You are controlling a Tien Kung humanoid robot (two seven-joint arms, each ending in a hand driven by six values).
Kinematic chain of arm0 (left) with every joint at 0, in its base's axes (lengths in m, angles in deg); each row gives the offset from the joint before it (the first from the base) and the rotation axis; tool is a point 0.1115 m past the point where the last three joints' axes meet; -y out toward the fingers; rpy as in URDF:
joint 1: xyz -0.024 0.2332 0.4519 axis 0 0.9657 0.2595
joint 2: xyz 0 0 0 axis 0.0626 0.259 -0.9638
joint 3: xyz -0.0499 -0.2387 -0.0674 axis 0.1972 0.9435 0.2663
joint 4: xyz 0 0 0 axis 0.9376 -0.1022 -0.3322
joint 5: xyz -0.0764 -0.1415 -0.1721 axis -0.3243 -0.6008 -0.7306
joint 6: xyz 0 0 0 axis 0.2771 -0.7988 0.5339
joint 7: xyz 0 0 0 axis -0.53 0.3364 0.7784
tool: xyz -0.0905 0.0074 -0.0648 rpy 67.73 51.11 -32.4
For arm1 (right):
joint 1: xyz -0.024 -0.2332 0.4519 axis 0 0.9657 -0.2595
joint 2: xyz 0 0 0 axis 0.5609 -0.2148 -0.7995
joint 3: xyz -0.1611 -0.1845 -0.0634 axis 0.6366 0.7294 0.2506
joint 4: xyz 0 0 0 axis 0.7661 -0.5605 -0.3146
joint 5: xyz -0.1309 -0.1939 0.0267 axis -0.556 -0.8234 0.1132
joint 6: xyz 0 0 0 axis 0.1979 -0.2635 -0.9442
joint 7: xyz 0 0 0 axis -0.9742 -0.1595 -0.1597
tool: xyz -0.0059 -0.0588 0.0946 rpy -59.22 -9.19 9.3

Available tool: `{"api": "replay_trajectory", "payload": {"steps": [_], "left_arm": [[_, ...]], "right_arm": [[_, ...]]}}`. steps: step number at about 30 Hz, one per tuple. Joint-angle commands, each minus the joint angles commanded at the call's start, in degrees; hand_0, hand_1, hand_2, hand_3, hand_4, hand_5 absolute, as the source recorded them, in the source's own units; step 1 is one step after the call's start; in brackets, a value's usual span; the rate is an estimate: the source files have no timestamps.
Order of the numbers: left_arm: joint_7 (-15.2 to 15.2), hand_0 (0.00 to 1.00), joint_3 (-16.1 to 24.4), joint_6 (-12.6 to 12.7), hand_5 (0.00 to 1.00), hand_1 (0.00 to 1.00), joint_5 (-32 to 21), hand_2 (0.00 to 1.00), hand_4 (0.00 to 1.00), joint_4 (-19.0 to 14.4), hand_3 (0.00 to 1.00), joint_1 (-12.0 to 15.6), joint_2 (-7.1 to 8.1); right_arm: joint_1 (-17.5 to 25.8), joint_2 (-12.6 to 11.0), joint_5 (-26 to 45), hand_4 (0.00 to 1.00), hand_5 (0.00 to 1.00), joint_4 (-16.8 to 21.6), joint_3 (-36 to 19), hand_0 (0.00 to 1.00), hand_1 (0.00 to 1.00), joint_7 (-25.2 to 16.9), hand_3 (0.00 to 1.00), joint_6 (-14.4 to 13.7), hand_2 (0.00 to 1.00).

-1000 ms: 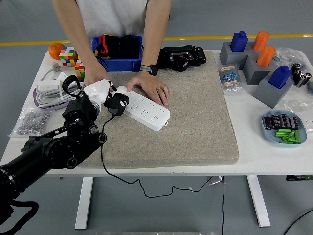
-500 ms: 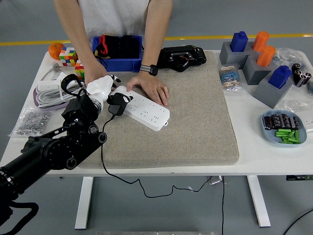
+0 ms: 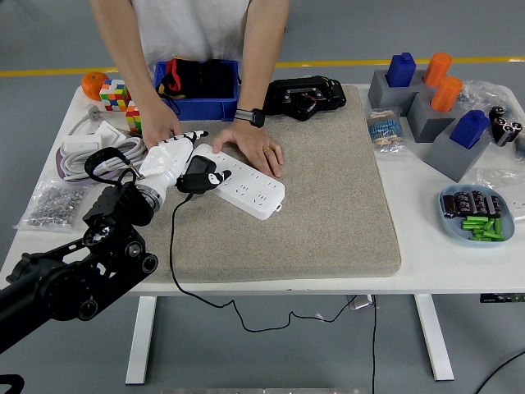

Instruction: Press the white button,pick up the black plug,place it near the board,insert it into the board

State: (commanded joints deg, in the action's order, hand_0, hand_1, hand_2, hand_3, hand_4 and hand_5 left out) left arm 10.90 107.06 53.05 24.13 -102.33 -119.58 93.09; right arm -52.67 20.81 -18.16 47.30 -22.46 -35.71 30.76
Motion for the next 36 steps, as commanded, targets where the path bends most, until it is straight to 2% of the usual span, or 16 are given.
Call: {"api": "replay_trajectory", "payload": {"steps": [2,6,14,23,36], "left_arm": [[-0.07,0.916,-0.92,-0.22,0.528,0.951,-0.3,0.886,0.833,-0.26,0.827,0.54,0.77],[-0.17,0.911,-1.56,-0.45,0.541,0.947,-0.66,0.875,0.825,0.55,0.814,0.59,0.87],[0.38,0.898,-3.51,-0.63,0.544,0.938,-2.03,0.862,0.816,3.37,0.805,-1.09,-0.52],[1.61,0.883,-3.68,-0.15,0.539,0.924,-3.31,0.855,0.813,6.17,0.795,-2.73,-2.55],[2.57,0.873,-1.73,0.59,0.536,0.913,-2.96,0.845,0.808,5.74,0.79,-2.83,-2.51]], "right_arm": [[0.04,-0.01,0.02,0.622,0.193,0.01,0.09,0.684,0.609,-0.05,0.561,-0.04,0.6],[-0.05,0.02,0.06,0.622,0.193,0.03,0.25,0.686,0.609,-0.14,0.561,-0.08,0.599],[-0.13,-0.08,0.25,0.621,0.192,-0.05,0.56,0.684,0.609,-0.41,0.561,-0.29,0.599],[-0.12,-0.09,0.4,0.621,0.191,-0.04,1.1,0.685,0.608,-0.49,0.561,-0.29,0.599],[0.17,-0.07,0.4,0.619,0.19,-0.07,0.96,0.684,0.608,-0.5,0.56,-0.34,0.598]]}}
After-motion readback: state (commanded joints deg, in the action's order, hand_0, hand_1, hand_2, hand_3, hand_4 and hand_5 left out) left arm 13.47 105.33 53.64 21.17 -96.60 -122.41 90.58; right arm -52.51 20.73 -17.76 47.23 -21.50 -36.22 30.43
